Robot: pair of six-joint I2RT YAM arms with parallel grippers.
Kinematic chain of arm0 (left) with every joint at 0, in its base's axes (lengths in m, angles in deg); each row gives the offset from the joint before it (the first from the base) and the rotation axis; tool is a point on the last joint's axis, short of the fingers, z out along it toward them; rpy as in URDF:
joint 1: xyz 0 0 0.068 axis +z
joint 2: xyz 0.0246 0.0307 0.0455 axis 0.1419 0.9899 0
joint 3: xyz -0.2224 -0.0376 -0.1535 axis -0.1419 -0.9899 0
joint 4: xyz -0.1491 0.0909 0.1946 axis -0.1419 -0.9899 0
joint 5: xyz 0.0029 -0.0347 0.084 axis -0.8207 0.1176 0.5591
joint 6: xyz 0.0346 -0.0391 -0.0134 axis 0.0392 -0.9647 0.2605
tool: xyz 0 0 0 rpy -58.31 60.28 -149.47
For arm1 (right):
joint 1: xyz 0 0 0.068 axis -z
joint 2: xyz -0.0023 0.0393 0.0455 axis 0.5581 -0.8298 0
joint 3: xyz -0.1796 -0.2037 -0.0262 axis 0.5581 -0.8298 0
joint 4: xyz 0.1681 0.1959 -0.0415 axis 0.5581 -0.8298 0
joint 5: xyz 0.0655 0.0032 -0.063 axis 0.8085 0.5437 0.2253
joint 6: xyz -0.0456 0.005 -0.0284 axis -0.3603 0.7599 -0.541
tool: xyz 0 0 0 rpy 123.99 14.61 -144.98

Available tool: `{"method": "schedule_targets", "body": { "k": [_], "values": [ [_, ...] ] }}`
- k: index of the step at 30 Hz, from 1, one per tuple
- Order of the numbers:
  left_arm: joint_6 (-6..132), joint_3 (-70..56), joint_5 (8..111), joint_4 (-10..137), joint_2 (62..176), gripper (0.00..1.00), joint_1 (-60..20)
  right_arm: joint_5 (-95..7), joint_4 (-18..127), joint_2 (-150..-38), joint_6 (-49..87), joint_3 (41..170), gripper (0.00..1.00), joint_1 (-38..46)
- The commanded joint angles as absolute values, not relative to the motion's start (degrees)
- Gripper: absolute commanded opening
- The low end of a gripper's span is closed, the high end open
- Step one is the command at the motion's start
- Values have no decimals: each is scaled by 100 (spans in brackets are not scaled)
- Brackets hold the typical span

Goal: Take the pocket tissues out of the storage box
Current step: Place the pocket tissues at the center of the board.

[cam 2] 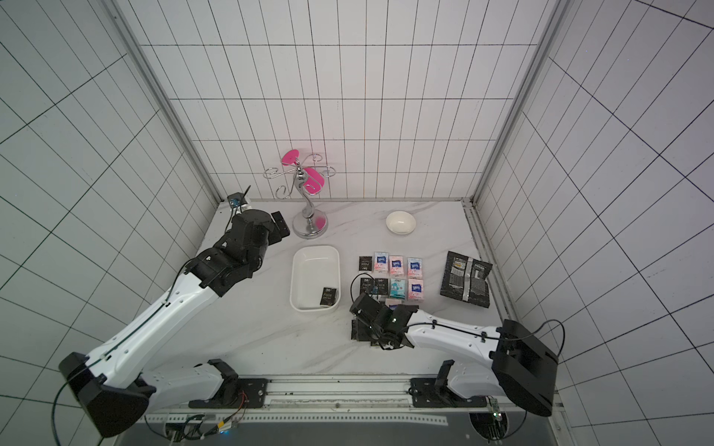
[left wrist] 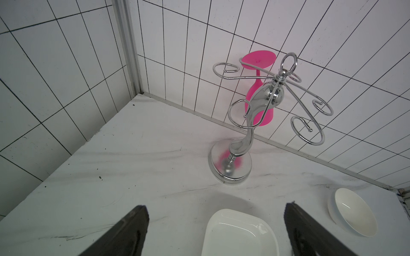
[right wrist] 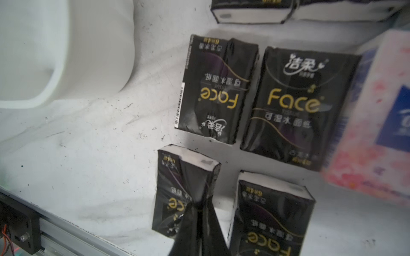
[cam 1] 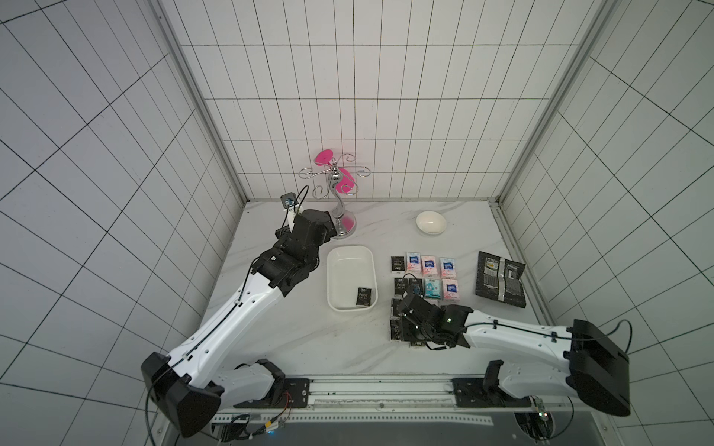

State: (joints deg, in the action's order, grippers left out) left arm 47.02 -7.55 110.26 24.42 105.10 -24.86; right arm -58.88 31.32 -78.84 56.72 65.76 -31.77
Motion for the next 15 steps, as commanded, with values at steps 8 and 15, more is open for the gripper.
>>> {"method": "schedule_targets", "body": {
  "k": [8,15],
  "values": [
    [4746,-720,11050,2574,10454,98,-2500,-6372,3168,-8042,6138,6452,9,-3246],
    [4752,-759,11058,2554,10415,99,-2467,-6509,2804,-7823,5986,6625,30,-3250]
  ]
}}
